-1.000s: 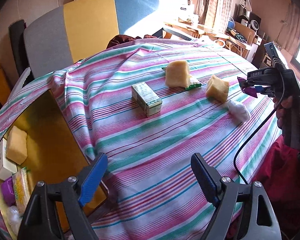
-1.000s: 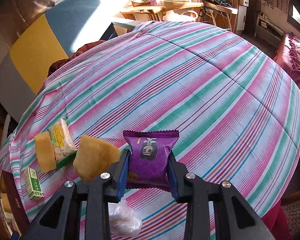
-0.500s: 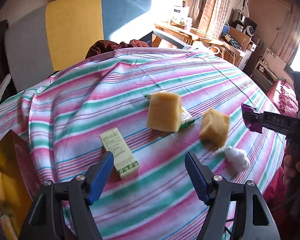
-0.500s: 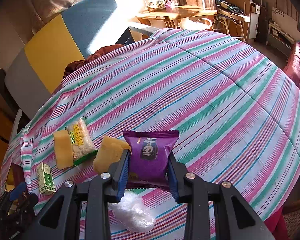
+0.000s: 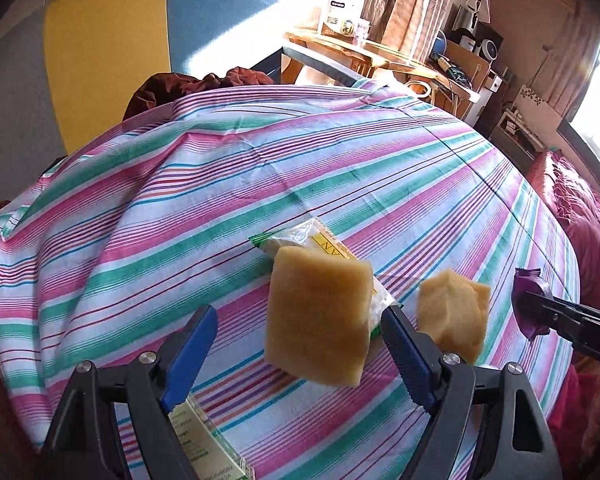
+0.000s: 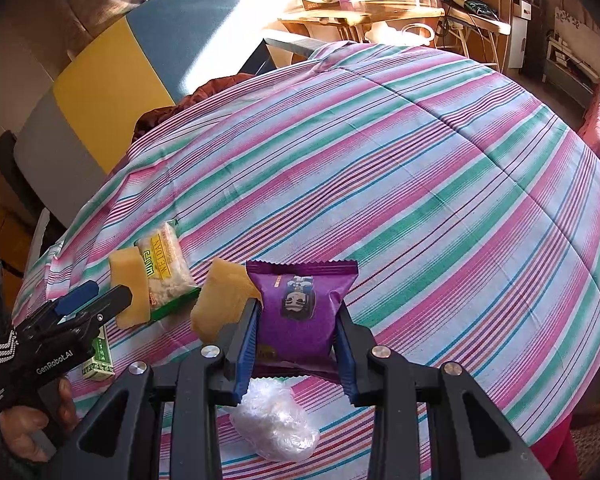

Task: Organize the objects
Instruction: 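Grasp a second yellow sponge block with the left tool while the right tool holds the purple packet, then carry the yellow sponge over the gold tray with the left tool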

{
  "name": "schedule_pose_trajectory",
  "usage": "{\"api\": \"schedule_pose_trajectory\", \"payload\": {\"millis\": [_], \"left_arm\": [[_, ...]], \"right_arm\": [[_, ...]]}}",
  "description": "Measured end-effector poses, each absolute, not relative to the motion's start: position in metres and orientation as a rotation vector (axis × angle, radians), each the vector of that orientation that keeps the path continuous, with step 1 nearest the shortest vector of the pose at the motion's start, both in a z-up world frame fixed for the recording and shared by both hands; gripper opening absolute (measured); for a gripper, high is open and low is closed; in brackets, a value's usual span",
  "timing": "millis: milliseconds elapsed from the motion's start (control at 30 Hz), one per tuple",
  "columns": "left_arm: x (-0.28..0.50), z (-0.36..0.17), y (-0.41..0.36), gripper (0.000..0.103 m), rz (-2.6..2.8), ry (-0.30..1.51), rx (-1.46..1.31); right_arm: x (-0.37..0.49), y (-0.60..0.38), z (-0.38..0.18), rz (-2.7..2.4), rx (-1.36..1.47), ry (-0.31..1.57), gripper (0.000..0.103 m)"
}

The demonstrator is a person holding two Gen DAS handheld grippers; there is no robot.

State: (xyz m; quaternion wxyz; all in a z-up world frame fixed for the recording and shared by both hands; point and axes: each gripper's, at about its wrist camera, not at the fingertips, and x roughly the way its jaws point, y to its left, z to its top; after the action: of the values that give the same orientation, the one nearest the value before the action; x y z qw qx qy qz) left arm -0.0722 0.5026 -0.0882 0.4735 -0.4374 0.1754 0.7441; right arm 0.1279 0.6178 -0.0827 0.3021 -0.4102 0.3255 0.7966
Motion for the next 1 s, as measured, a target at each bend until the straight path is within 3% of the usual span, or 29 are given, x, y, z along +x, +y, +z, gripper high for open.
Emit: {"api": "schedule_pose_trajectory", "payload": {"millis": [33,67,100,500,767,1000], "left_arm": [[-0.075,-0.092,0.506,0.076,1.814,0.425,-1.079],[-0.077,-0.097,0.510,0.056,1.789,0.422,-1.100],[-0.078,-0.101,0.513,0.052,1.756,0.409,-1.132],[-0.015,-0.053,0.436,0.052,1.802,0.424,-1.003],[0.036,-0.087,0.354,0.052,1.890,0.577,-1.049],[0.058,-0.104,0.344,0.053,1.970,0.627,-0.946]], "right_arm": [[0.127,0.618,-0.083,2.111,-1.091,0.860,0.034],[0.127,0.617,-0.084,2.111,-1.094,0.855,0.034],[0.126,0.617,-0.084,2.110,-1.097,0.847,0.034],[0.123,0.605,-0.071,2.226,-1.035,0.790,0.034],[0.090,0.556,-0.069,2.464,-1.169,0.632,0.034],[0.075,0.532,-0.086,2.464,-1.300,0.519,0.034]]}}
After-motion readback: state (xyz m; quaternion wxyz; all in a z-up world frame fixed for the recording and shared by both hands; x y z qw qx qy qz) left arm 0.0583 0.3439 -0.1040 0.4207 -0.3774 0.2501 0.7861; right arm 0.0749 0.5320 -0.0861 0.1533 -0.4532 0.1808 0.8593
